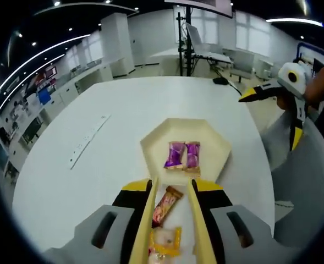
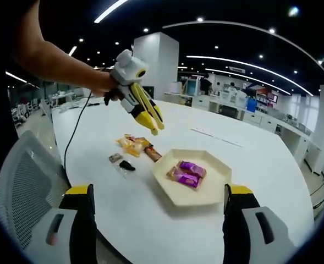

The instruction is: Place the target food into the container with the food tongs after gripping and lifting it, then release it inside without dropping or visibly crushing the food.

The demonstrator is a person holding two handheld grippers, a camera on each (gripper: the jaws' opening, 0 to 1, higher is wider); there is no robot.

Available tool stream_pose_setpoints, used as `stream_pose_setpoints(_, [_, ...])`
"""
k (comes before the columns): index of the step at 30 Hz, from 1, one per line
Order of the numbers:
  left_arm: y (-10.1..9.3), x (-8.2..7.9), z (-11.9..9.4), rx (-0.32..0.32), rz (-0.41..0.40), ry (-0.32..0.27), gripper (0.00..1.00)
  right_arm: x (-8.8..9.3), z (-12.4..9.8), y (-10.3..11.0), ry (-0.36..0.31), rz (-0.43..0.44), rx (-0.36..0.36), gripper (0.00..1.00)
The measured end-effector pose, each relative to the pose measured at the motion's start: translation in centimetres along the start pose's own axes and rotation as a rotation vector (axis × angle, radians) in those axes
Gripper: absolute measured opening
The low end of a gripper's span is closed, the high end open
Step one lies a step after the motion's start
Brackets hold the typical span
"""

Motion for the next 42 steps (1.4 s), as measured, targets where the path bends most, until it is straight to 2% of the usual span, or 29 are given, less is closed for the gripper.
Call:
stream_pose_setpoints(7, [-0.8, 1.1, -0.7, -0.007, -0.002, 0.009, 0.25, 0.0, 0.0, -0.1, -0.001, 0.001, 0.001, 0.96])
stream_pose_setpoints(19, [-2.7, 4.3, -1.1, -0.005, -0.035, 0.019, 0.26, -0.4, -0.1, 0.0, -0.037, 0.010, -0.013, 0.99])
stream_pose_setpoints(23, [-3.3, 4.8, -1.3, -0.011, -0.049, 0.017, 0.26, -0.6, -0.1, 0.0, -0.058, 0.025, -0.026, 1.00])
stream_pose_setpoints(31, [-4.5, 5.6, -1.7, -0.008, -0.066, 0.018, 0.25, -0.5, 0.0, 0.4, -0.044, 0.008, -0.037, 1.00])
stream_pose_setpoints(39, [-6.0, 7.2, -1.2, 0.000, -0.081, 0.034, 0.25, -0.5, 0.1, 0.4, -0.038, 0.017, -0.040, 1.00])
stream_pose_setpoints(42, [-6.4, 7.3, -1.0, 0.002, -0.091, 0.035, 0.25, -0.4, 0.1, 0.4, -0.037, 0.018, -0.039, 1.00])
Point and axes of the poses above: the point that each gripper's makers call its tool centre point, and the gripper's own axes: z roughly forward along the fingers, y roughly to its left, x roughly out of its underside, the point moved 4 cm from there along -z, roughly backward along the fingers, and after that the axes turned 4 degrees about x, right-handed, at the moved point
